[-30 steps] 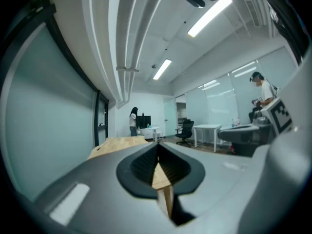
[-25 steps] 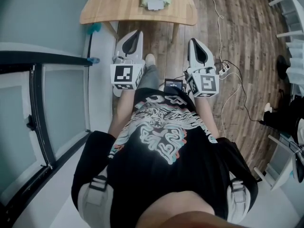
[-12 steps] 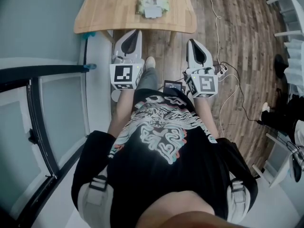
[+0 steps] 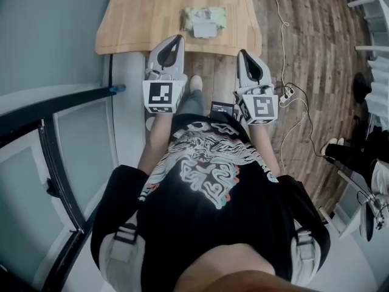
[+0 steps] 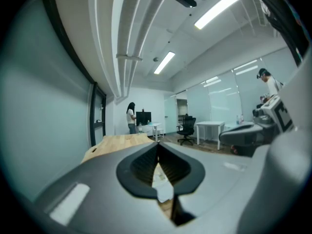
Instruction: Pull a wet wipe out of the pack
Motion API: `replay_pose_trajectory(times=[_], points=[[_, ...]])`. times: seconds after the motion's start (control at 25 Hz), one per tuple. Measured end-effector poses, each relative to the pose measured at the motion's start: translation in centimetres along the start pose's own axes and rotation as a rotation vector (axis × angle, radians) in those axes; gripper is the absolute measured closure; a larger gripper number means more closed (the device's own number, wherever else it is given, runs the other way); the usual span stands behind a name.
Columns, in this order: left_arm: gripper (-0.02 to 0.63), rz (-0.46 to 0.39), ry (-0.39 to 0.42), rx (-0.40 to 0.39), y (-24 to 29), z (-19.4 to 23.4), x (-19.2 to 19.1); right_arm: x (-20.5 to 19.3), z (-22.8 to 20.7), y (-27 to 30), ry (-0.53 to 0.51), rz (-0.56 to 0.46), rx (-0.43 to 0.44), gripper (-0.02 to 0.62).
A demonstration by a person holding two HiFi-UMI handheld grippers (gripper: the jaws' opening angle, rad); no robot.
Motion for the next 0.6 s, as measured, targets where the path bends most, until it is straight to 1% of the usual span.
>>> replay_pose_trajectory(times=[0.24,0.4,0.52,0.6], points=[[0.619,0.026,0.004,-0.016,4.2,3.5,-0.3,-0.2,-0.4,5.2,0.002,0.024,0.037,0.597],[0.619,0.042,0.013,-0.028,6.2,5.3,-0.6,-0.8,-0.7,7.9,0.004,0.043,0.04,0.596],[0.618,0.057,-0.005,-0.028,7.4,6.4,-0.4,-0.6,-1.0,9.7,-0.002,0.039,0.038,0.595],[0.619,0.057,0.01,-0.048,8.3,7.0,-0.5,-0.8,-1.2,10.6,0.011,0.037,0.035,0.596]])
Point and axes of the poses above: the fingertips, and each gripper's own axes: y forward along the fingers, z to its left, x out of its top, the point moved 6 cm from there along -y, backward along the fingers, and after that the axes turned 15 degrees about -y, right-handed, at the moved point
